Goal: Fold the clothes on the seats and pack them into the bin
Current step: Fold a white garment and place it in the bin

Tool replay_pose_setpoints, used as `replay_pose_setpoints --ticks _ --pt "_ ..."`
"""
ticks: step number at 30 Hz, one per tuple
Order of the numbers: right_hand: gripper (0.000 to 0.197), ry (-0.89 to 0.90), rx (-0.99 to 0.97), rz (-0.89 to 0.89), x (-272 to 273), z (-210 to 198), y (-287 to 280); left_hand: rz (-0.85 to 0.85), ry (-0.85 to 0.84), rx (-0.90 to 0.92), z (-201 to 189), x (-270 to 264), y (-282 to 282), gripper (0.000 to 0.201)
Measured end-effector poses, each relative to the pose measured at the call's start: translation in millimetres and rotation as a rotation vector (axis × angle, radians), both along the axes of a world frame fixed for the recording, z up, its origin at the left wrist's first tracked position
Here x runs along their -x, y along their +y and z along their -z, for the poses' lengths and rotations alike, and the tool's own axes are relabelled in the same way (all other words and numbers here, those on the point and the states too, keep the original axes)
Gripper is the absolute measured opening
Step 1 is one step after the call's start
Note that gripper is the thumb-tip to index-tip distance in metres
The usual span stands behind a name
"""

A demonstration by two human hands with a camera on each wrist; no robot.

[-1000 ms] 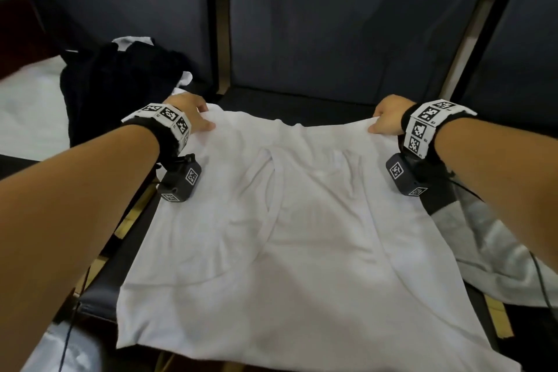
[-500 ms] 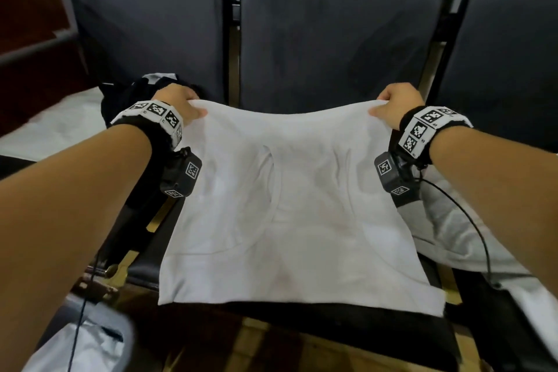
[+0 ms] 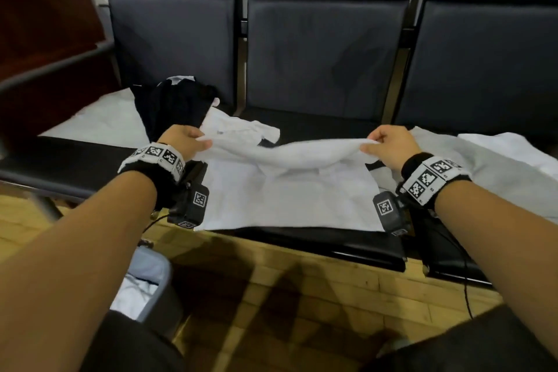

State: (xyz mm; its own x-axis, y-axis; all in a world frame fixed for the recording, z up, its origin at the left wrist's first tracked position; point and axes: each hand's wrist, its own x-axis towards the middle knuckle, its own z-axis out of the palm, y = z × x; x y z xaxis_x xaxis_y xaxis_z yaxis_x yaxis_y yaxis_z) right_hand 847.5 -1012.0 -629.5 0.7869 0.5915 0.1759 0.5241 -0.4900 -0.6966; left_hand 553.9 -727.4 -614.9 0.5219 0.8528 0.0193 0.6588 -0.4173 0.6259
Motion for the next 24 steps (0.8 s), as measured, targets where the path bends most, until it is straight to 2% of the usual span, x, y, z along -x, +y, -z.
replay_pose_setpoints --ticks 5,7,11,13,16,18,20,22,24 --pt "0.011 -0.046 0.263 -0.167 16.8 18.6 -31.2 0.058 0.075 0.05 33.5 30.5 -33.1 0.014" --pt "0.011 -0.096 0.331 -0.182 20.4 21.9 -34.1 0.081 0.077 0.04 36.8 34.9 -38.6 0.009" --pt "0.013 -0.123 0.263 -0.073 23.6 22.2 -35.9 0.08 -0.017 -0.023 31.5 36.2 -41.8 0.009" --pt "0.013 -0.109 0.282 -0.076 26.9 20.8 -40.3 0.095 -0.002 -0.063 30.4 39.5 -42.7 0.009" --pt "0.009 -0.164 0.507 -0.181 35.6 20.8 -47.8 0.179 0.156 -0.079 33.7 47.3 -41.9 0.012" --pt "0.005 -0.246 0.712 -0.263 41.6 23.4 -49.0 0.278 0.394 -0.084 39.0 49.2 -41.6 0.016" --pt "0.013 -0.297 0.857 -0.307 48.2 25.4 -46.4 0.344 0.575 -0.059 42.1 46.6 -43.8 0.02" --pt "0.025 -0.318 0.883 -0.327 54.1 27.2 -39.6 0.375 0.574 -0.053 39.5 40.6 -48.5 0.027" --pt "0.028 -0.328 0.798 -0.365 60.7 30.2 -29.8 0.417 0.474 -0.121 35.8 30.3 -57.7 0.028"
